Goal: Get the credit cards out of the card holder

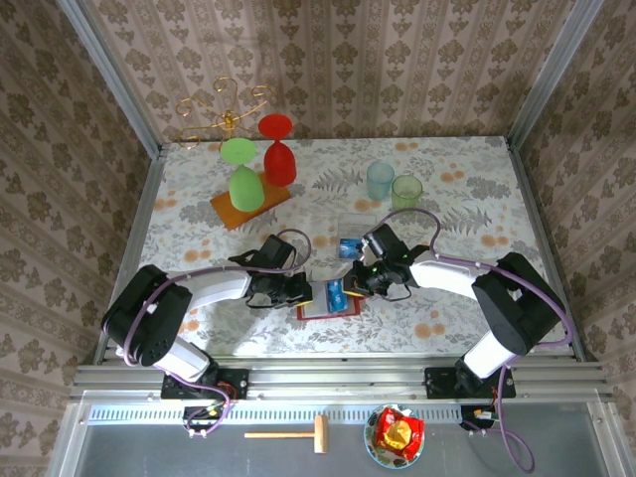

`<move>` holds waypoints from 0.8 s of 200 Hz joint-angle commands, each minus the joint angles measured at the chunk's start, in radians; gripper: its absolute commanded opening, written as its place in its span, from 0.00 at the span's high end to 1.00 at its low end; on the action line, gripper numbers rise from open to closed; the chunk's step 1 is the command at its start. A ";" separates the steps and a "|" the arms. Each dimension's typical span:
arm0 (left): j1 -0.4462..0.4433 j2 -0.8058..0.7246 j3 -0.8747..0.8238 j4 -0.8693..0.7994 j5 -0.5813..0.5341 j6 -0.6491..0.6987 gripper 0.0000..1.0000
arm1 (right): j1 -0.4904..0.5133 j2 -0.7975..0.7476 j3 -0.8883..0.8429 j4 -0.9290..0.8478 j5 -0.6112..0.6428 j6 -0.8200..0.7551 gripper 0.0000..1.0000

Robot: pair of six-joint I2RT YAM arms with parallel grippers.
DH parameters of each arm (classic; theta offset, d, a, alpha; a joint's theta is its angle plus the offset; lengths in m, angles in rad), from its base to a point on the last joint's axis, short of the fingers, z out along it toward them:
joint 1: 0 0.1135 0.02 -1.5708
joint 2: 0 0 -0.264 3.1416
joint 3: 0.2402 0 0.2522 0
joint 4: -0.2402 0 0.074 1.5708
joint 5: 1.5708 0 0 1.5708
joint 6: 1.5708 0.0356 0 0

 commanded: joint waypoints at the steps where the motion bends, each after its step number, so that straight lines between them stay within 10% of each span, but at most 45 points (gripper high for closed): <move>1: -0.002 -0.011 -0.010 -0.018 -0.020 0.009 0.91 | 0.020 0.004 0.031 -0.014 -0.012 0.031 0.87; 160: 0.000 -0.026 0.021 -0.028 -0.010 0.015 0.89 | 0.032 -0.070 0.066 -0.123 0.040 0.006 0.93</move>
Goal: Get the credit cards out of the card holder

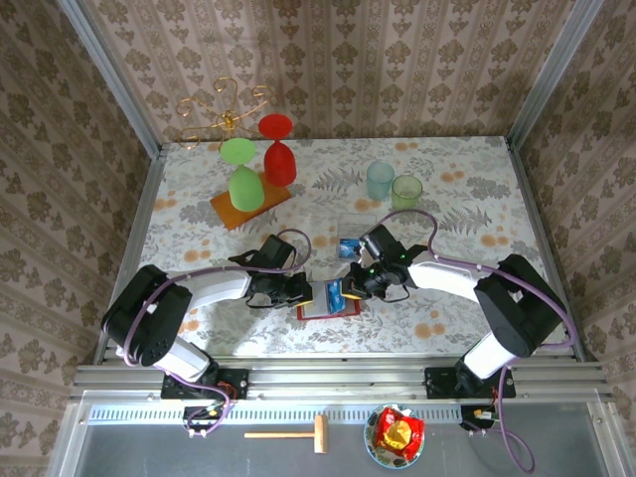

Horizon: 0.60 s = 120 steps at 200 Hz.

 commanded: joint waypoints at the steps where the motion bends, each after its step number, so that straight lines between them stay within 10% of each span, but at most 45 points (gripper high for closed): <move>1: 0.000 -0.027 0.022 -0.029 -0.010 0.015 0.89 | 0.006 -0.051 0.043 -0.066 0.036 -0.026 0.93; 120: 0.083 -0.122 0.057 -0.040 0.022 0.046 0.79 | -0.081 -0.141 0.315 -0.506 0.234 -0.730 1.00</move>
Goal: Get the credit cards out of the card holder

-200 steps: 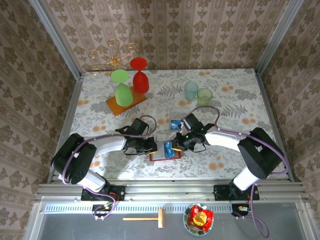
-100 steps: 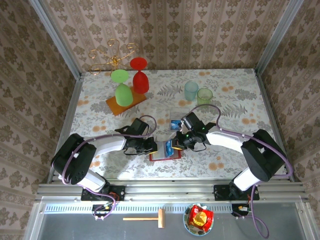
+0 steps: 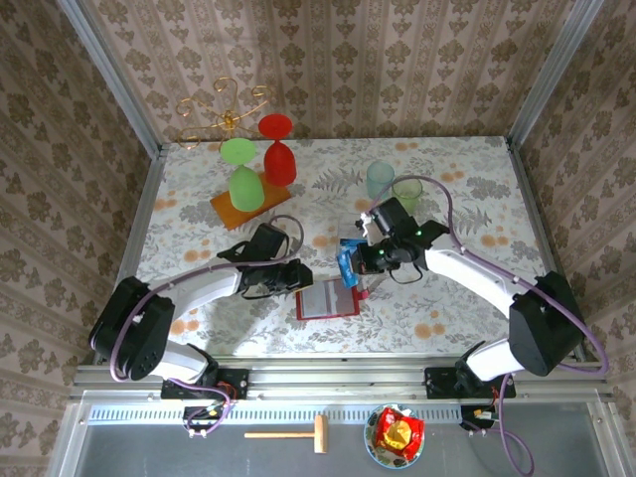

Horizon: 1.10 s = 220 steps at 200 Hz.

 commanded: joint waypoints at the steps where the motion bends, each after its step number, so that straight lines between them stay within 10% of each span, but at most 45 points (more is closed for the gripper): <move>1: 0.032 -0.024 0.008 -0.016 0.023 0.035 0.79 | -0.013 -0.019 0.083 -0.169 0.093 -0.299 1.00; 88: 0.114 -0.028 0.020 -0.028 0.071 0.076 0.78 | -0.061 0.111 0.335 -0.378 0.199 -0.911 1.00; 220: 0.156 -0.021 0.000 0.008 0.064 0.039 0.77 | -0.117 0.527 0.809 -0.665 0.173 -1.230 1.00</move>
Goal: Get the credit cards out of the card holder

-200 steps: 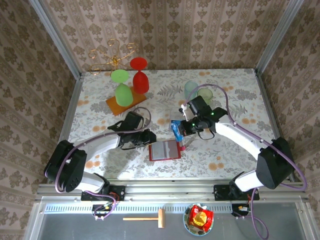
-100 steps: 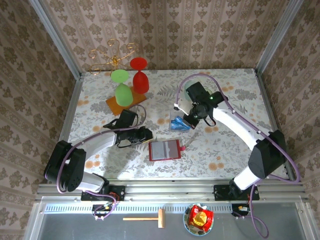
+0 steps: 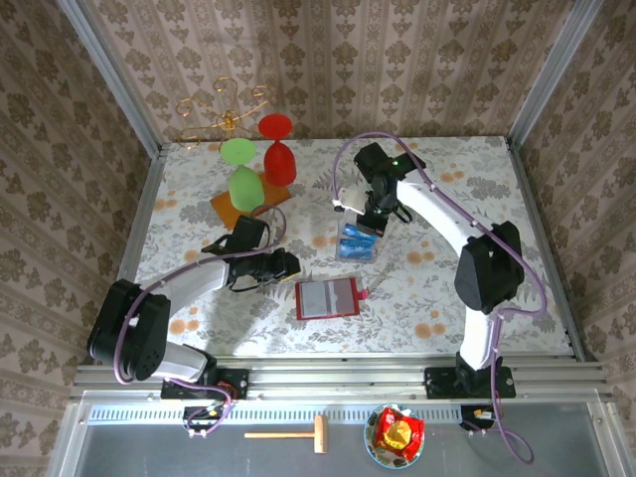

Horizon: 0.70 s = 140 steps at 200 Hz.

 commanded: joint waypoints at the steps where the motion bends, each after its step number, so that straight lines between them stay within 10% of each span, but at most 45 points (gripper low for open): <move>1: 0.005 -0.012 -0.002 0.009 0.000 -0.021 0.77 | -0.016 0.059 0.090 -0.104 -0.013 -0.082 1.00; 140: 0.007 -0.005 0.007 0.003 -0.015 -0.040 0.78 | -0.027 0.318 0.412 -0.356 -0.093 -0.143 1.00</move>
